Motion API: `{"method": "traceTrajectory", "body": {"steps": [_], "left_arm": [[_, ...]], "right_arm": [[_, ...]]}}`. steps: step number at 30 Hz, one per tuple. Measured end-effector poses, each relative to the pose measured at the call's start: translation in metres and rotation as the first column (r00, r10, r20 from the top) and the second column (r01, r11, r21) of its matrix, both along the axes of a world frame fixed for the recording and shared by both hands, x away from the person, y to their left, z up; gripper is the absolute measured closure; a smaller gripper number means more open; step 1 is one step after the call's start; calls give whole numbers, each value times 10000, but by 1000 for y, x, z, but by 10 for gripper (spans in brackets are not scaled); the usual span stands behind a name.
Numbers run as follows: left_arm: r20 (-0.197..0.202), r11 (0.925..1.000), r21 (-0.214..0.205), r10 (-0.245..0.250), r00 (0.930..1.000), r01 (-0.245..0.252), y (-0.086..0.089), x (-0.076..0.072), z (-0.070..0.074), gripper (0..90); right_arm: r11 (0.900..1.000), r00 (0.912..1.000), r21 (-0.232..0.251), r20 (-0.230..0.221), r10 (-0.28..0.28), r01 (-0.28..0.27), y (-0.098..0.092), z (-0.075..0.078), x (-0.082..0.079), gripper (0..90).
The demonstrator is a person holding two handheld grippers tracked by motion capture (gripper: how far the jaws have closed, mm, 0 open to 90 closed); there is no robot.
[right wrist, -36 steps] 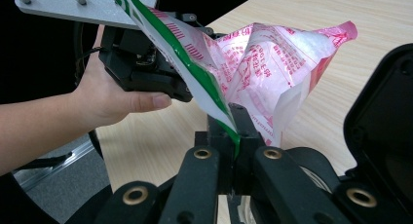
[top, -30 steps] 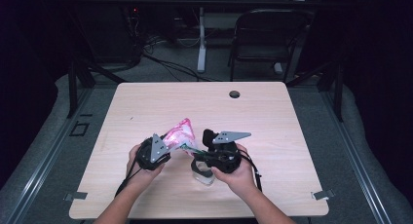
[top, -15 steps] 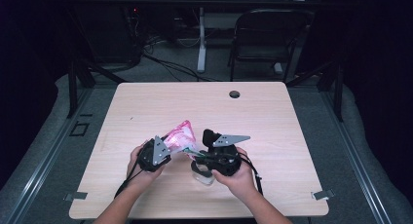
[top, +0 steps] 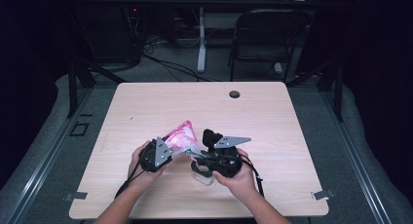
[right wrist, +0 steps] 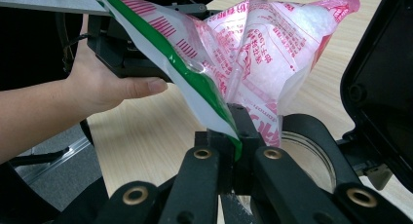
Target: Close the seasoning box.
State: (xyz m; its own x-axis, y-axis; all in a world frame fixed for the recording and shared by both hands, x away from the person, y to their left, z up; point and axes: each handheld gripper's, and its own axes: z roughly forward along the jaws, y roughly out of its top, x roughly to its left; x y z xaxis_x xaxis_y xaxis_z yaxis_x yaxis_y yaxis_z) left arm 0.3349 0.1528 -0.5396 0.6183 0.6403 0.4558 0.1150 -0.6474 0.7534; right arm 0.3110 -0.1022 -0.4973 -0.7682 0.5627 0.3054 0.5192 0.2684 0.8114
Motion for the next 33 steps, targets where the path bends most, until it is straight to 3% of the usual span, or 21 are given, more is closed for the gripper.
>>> {"method": "traceTrajectory", "body": {"steps": [7,13,23,33], "left_arm": [[450,9997,257,-45,9990,33,-2,-2,1,603],[612,9991,424,-67,9981,41,-3,-3,1,604],[1480,9930,1182,-170,9888,-7,-6,-7,5,606],[1964,9868,1620,-263,9802,-60,-8,-10,6,609]], "right_arm": [[10000,10000,-9,6,-4,4,-2,-1,-1,900],[10000,10000,-9,-21,-60,60,-2,-3,-2,900],[9999,9999,-37,-53,-112,112,-4,-5,-3,900],[9998,9999,-120,-93,-131,130,-6,-6,-3,900]]}}
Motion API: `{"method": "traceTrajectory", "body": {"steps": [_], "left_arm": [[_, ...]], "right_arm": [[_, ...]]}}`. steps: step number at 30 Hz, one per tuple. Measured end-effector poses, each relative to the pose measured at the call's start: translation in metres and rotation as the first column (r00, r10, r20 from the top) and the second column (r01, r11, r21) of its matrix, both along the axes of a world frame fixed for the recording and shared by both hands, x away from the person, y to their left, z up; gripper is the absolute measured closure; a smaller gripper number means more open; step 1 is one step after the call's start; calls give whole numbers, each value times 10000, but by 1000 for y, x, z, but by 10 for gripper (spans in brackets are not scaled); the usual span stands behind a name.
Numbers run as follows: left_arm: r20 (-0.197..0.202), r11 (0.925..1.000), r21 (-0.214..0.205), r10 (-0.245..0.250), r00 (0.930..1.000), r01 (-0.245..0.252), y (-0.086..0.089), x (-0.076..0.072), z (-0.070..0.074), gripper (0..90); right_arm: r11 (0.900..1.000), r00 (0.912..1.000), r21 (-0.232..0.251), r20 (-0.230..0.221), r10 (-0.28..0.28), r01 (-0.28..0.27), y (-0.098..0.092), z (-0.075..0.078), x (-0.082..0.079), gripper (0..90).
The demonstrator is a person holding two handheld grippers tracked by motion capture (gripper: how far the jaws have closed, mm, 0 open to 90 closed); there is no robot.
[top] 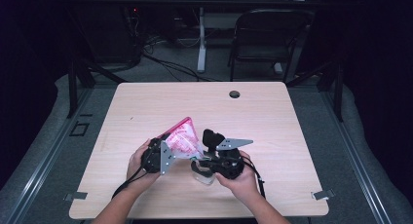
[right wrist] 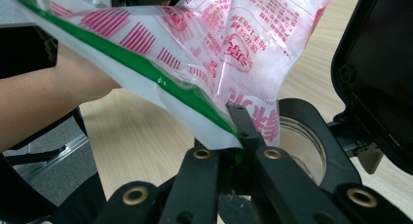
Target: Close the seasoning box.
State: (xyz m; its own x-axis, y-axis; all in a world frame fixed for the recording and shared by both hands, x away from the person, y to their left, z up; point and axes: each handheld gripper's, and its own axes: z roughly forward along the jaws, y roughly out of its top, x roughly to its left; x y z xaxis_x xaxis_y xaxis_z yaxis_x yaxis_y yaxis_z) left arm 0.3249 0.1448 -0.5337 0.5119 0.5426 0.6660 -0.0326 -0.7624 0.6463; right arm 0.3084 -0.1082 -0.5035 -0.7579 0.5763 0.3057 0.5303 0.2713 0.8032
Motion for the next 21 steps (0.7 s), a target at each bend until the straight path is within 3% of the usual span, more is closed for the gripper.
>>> {"method": "traceTrajectory", "body": {"steps": [21], "left_arm": [[890,9953,958,47,9960,-133,-4,-4,3,612]], "right_arm": [[10000,10000,-66,-87,-20,20,-1,-4,1,900]]}}
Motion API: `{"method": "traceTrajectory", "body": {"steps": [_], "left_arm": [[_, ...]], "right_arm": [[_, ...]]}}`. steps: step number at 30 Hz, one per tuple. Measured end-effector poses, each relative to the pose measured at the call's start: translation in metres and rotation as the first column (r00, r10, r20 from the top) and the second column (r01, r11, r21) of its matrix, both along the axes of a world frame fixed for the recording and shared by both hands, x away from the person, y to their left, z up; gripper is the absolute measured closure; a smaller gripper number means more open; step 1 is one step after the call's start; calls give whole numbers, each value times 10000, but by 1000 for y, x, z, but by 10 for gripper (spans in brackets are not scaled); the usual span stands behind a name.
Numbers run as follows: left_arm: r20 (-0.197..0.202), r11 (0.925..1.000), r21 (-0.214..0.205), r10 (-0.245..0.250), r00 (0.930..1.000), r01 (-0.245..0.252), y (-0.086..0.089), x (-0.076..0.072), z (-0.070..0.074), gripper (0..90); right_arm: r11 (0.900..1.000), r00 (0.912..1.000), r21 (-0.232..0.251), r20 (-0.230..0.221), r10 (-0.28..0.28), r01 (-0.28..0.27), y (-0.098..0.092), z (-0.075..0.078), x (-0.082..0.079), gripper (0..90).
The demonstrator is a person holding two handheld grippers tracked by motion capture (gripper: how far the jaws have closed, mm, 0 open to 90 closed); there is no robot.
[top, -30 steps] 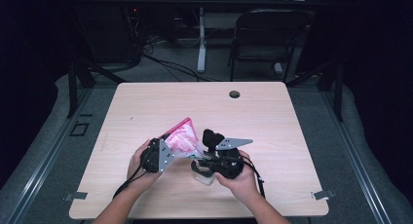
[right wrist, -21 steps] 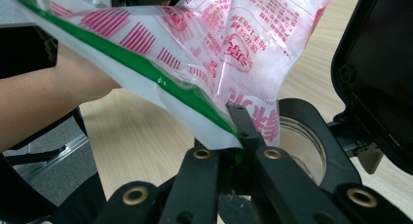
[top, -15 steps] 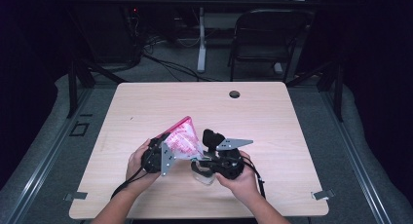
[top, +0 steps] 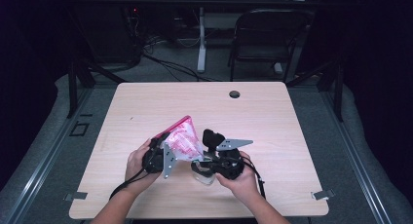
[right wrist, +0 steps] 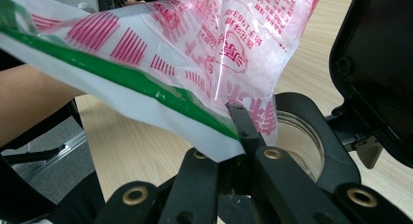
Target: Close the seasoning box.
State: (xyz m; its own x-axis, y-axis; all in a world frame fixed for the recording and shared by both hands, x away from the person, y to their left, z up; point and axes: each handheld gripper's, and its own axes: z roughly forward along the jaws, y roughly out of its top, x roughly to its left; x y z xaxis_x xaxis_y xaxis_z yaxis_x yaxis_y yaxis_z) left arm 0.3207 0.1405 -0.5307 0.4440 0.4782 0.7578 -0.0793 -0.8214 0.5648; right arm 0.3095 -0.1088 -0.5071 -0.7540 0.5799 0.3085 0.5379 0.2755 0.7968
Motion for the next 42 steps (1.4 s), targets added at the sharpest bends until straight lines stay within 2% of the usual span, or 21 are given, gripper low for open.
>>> {"method": "traceTrajectory", "body": {"steps": [4,22,26,31,32,42], "left_arm": [[252,9996,267,77,9997,-84,-2,-2,1,614],[564,9991,385,165,9983,-187,-5,-4,2,618],[648,9983,547,158,9978,-193,-6,-5,3,618],[692,9986,488,176,9974,-210,-7,-6,4,620],[739,9977,629,196,9971,-243,-7,-7,5,620],[858,9969,748,187,9961,-251,-8,-9,8,622]], "right_arm": [[10000,9999,37,-97,-92,92,-1,-2,1,900],[9998,9994,-23,-289,-198,197,-2,-7,5,900],[9996,9992,60,-289,-274,276,-1,-8,4,900],[9996,9991,53,-306,-291,292,-2,-8,4,900],[9996,9991,48,-296,-294,296,-2,-8,3,900],[9995,9992,-6,-251,-316,316,-2,-9,3,900]]}}
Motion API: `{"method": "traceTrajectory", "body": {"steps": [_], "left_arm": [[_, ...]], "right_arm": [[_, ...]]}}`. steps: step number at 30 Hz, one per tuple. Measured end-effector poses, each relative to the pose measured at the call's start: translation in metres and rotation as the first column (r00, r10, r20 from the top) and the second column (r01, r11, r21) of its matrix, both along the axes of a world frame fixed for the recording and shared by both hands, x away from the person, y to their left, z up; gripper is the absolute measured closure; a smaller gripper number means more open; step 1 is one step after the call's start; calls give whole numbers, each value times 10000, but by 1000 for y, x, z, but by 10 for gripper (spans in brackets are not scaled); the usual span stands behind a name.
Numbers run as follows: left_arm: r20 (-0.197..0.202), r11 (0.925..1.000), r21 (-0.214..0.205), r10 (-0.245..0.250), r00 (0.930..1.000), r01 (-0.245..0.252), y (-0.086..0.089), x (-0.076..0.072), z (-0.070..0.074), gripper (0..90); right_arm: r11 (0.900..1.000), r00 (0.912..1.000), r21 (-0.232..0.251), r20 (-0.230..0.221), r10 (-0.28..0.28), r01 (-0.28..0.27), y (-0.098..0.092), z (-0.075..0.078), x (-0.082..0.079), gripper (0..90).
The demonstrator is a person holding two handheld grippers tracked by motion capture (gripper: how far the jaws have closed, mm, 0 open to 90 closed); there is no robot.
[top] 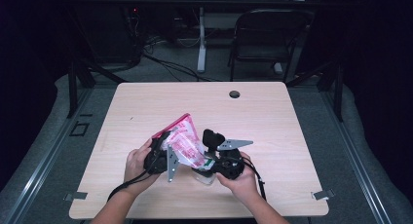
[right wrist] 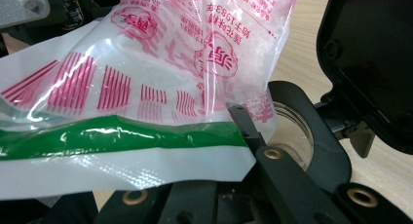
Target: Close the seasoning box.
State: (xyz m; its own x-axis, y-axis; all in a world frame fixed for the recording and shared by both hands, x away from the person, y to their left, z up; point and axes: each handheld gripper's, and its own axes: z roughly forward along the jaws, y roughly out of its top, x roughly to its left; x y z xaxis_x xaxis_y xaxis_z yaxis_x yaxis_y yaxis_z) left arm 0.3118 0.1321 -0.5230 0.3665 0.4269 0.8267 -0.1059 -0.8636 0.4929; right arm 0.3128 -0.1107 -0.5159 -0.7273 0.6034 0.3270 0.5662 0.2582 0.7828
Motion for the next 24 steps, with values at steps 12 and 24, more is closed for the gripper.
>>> {"method": "traceTrajectory", "body": {"steps": [12,24], "left_arm": [[31,9992,404,50,10000,-51,-2,-1,3,624],[241,9970,765,50,9997,-68,-5,-5,6,627]], "right_arm": [[10000,10000,39,55,-65,65,-1,0,0,900],[9997,9998,127,78,-189,188,-4,1,0,899]]}}
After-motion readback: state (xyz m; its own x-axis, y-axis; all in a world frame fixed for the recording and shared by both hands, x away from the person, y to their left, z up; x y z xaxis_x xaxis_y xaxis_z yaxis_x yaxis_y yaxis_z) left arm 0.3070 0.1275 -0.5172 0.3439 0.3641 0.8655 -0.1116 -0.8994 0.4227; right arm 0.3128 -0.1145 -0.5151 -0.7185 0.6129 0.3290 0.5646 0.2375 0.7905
